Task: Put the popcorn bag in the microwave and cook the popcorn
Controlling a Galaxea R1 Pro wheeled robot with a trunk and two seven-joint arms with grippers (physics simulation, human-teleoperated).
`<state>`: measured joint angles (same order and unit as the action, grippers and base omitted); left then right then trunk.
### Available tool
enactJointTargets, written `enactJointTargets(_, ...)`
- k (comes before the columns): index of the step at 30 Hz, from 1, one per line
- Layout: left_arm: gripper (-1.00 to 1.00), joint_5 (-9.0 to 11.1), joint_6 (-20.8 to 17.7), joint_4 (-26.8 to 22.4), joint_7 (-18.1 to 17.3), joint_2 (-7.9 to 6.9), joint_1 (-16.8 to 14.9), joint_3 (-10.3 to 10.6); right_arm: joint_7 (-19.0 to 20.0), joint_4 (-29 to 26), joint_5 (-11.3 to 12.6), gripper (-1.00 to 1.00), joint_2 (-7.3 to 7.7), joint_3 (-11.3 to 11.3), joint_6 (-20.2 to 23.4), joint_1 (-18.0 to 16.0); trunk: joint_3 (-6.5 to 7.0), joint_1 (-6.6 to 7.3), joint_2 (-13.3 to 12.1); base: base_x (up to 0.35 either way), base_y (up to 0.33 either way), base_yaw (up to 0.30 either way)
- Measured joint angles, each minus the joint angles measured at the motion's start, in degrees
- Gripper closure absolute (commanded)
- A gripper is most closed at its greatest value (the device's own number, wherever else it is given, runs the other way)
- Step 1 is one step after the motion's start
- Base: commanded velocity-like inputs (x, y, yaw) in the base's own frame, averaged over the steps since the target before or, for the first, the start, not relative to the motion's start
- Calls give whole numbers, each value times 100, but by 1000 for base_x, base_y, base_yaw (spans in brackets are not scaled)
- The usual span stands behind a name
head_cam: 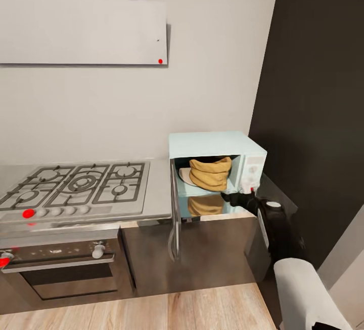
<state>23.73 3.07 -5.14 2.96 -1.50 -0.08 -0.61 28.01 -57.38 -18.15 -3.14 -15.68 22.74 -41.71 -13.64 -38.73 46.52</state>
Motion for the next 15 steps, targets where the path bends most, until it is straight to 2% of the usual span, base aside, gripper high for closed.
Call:
enactJointTargets(2,-100,-8,-1,-8,0,0,-3,2,-138,-9,403,-100,-23,-58,-685,272,0,0,0,0,0,0)
enactJointTargets(3,-100,-13,-1,-9,3,0,-3,2,-228,7,607,-100,-31,-67,-913,326,0,0,0,0,0,0)
enactJointTargets(4,-100,-13,0,-14,7,0,-4,1,-283,24,742,-100,-104,-68,-1057,350,0,0,0,0,0,0)
enactJointTargets(6,-100,-11,0,-16,8,3,-2,-3,-328,74,781,-100,-246,-67,-1187,359,0,0,0,3,0,0)
enactJointTargets(8,-100,-16,-1,-12,9,1,-1,-3,-374,218,756,-100,-322,-63,-1325,362,0,1,0,136,0,0)
enactJointTargets(11,-100,-28,-2,-10,9,0,-3,15,-391,313,773,-100,-349,-61,-1529,362,0,3,1,278,0,0)
enactJointTargets(15,-100,-30,-1,-9,9,0,-3,18,-399,333,805,-100,-353,-56,-1582,362,0,3,1,317,0,0)
